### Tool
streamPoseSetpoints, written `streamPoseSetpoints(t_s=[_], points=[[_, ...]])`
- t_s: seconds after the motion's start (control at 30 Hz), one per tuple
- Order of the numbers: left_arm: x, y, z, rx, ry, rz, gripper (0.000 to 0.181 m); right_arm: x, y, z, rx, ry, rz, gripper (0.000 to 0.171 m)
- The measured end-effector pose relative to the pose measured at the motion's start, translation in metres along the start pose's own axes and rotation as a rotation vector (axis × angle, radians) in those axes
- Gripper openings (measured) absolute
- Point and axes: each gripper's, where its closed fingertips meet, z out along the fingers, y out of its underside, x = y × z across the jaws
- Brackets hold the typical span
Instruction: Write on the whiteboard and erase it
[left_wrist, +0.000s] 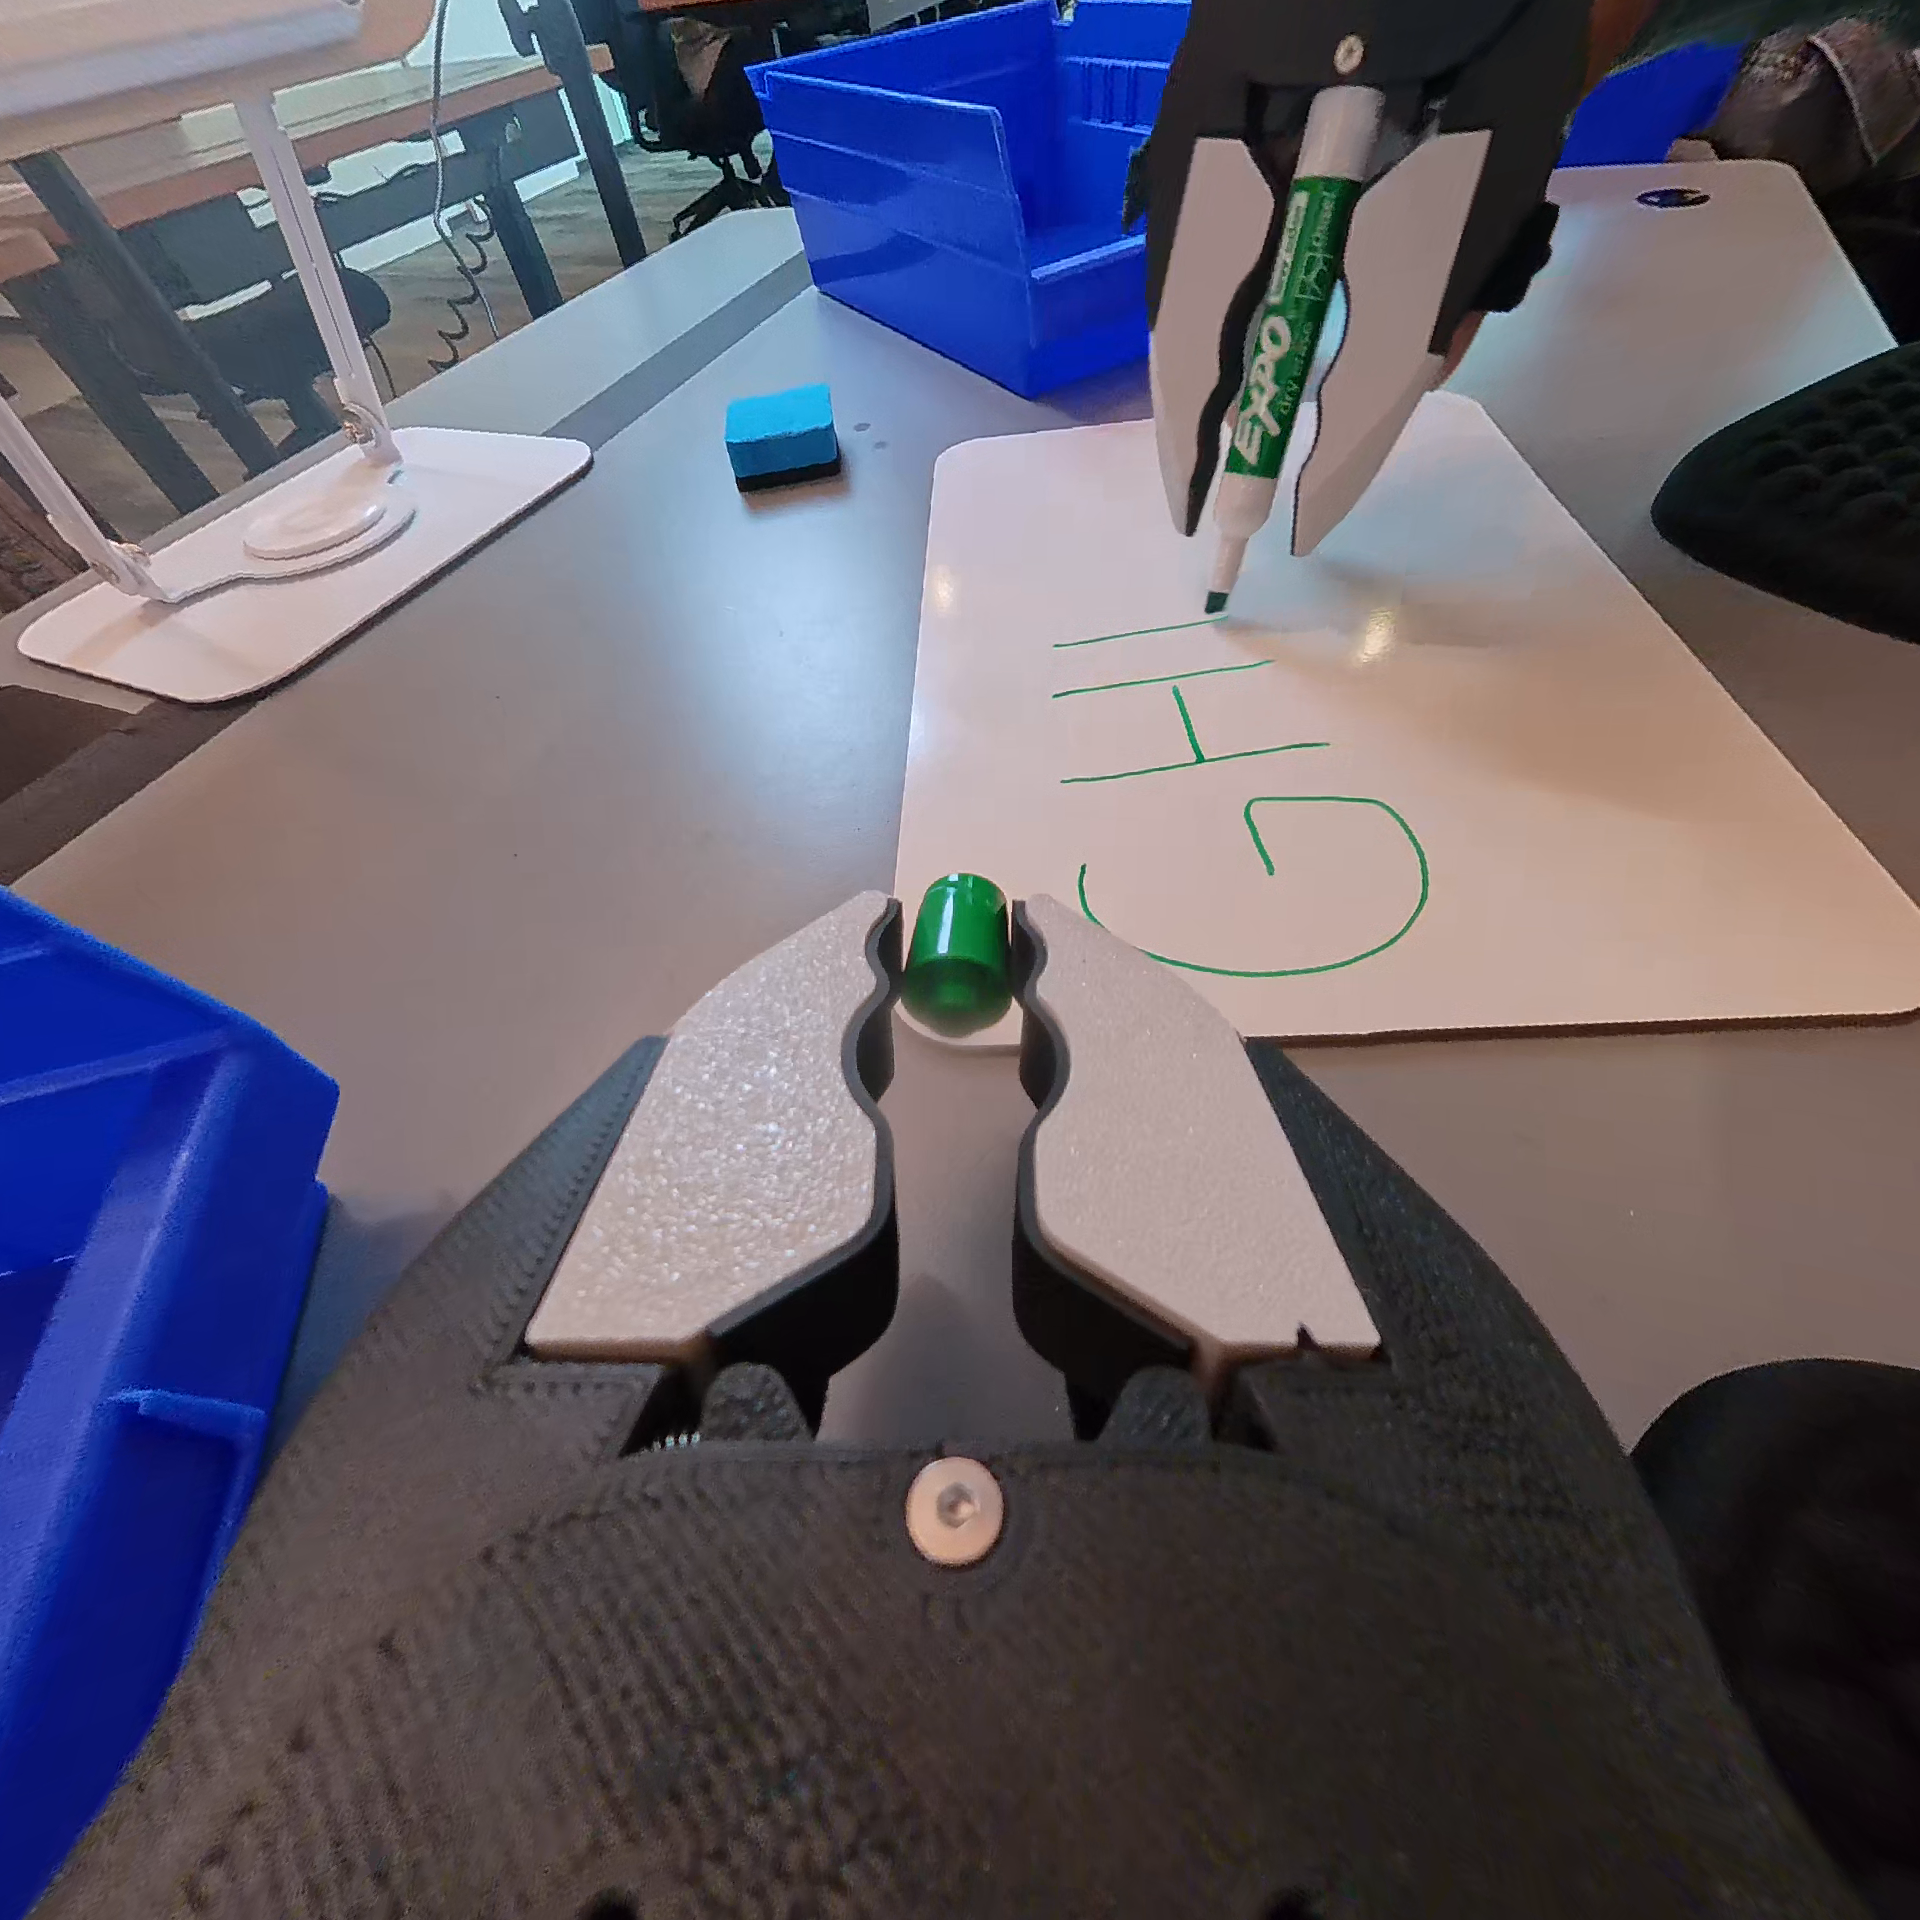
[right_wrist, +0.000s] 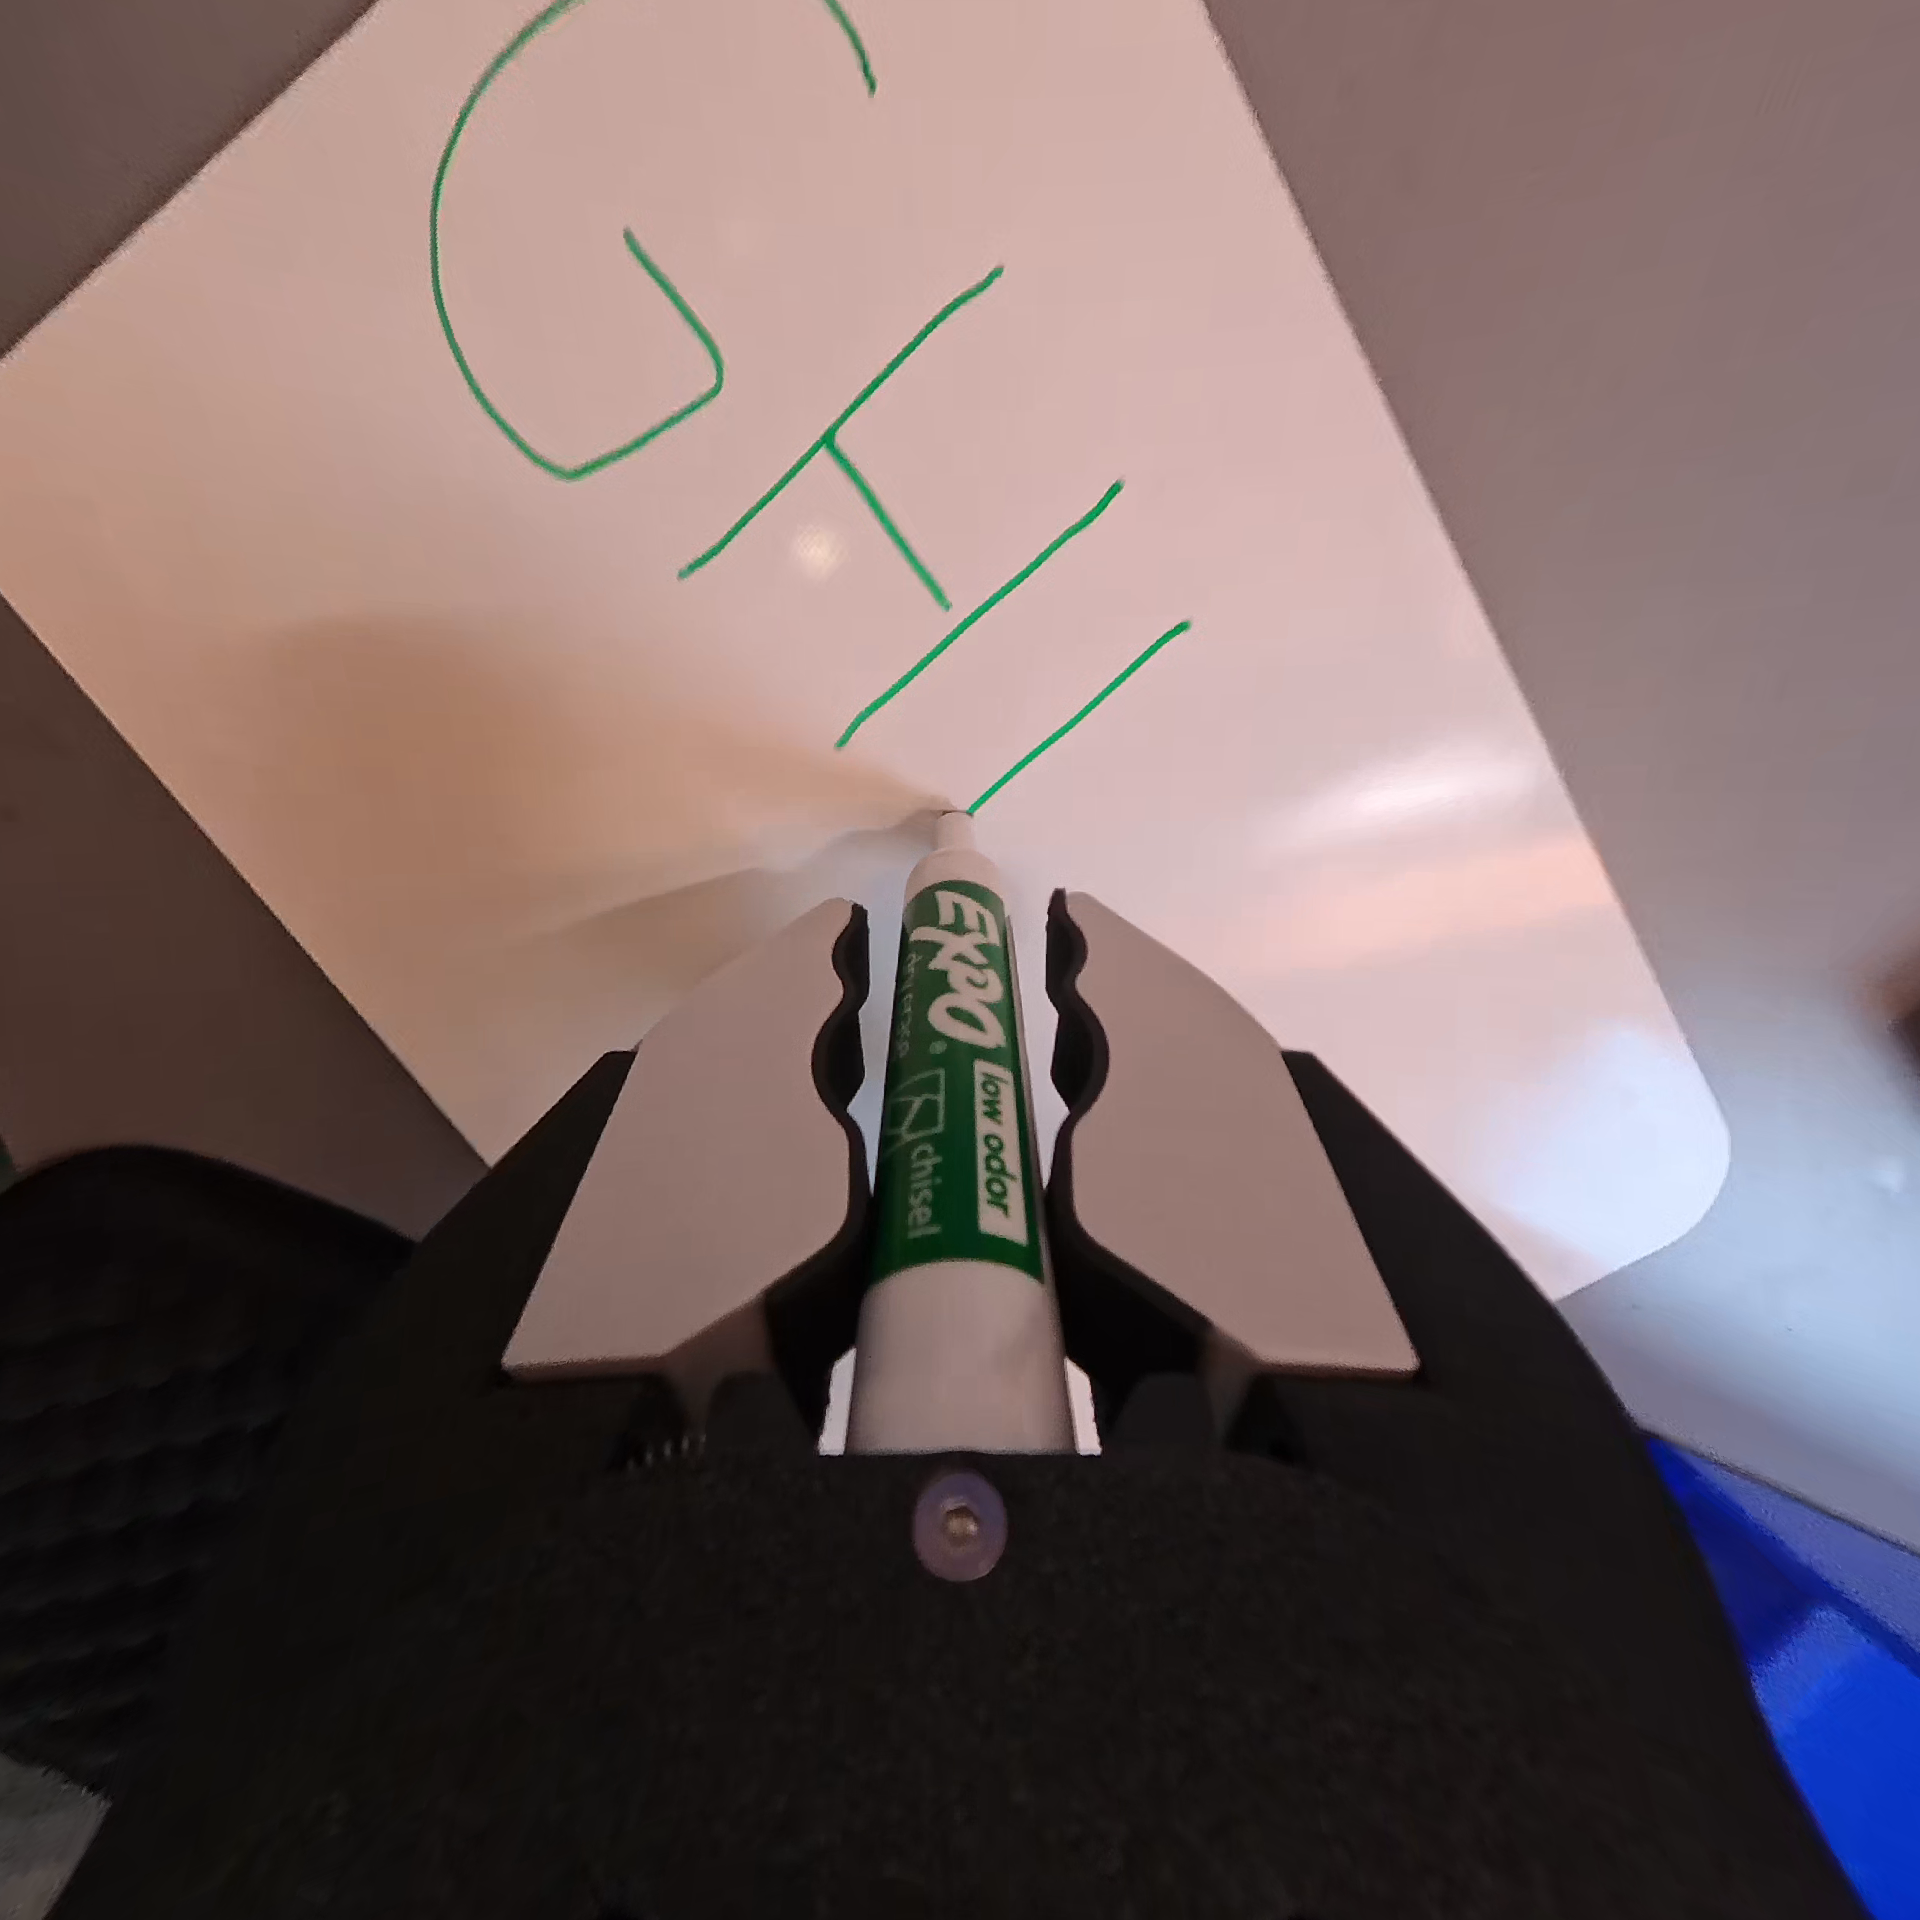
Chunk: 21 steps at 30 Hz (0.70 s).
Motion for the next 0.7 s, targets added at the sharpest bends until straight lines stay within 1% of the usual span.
streamPoseSetpoints(t_s=[0.17, 0.37, 0.5, 0.7], points=[[0.000, 0.000, 0.000, -0.002, 0.000, 0.002, 0.020, 0.020, -0.026, 0.000, 0.080, 0.013, 0.012, 0.034], [0.001, 0.000, 0.000, -0.003, 0.006, 0.002, 0.020, 0.033, -0.042, 0.011, 0.105, 0.001, 0.014, 0.034], [0.001, 0.000, 0.000, -0.002, 0.007, 0.001, 0.020, 0.033, -0.046, 0.017, 0.112, -0.022, 0.018, 0.034], [0.000, 0.000, 0.000, -0.002, 0.006, -0.002, 0.020, 0.035, -0.039, 0.019, 0.088, -0.022, 0.025, 0.034]])
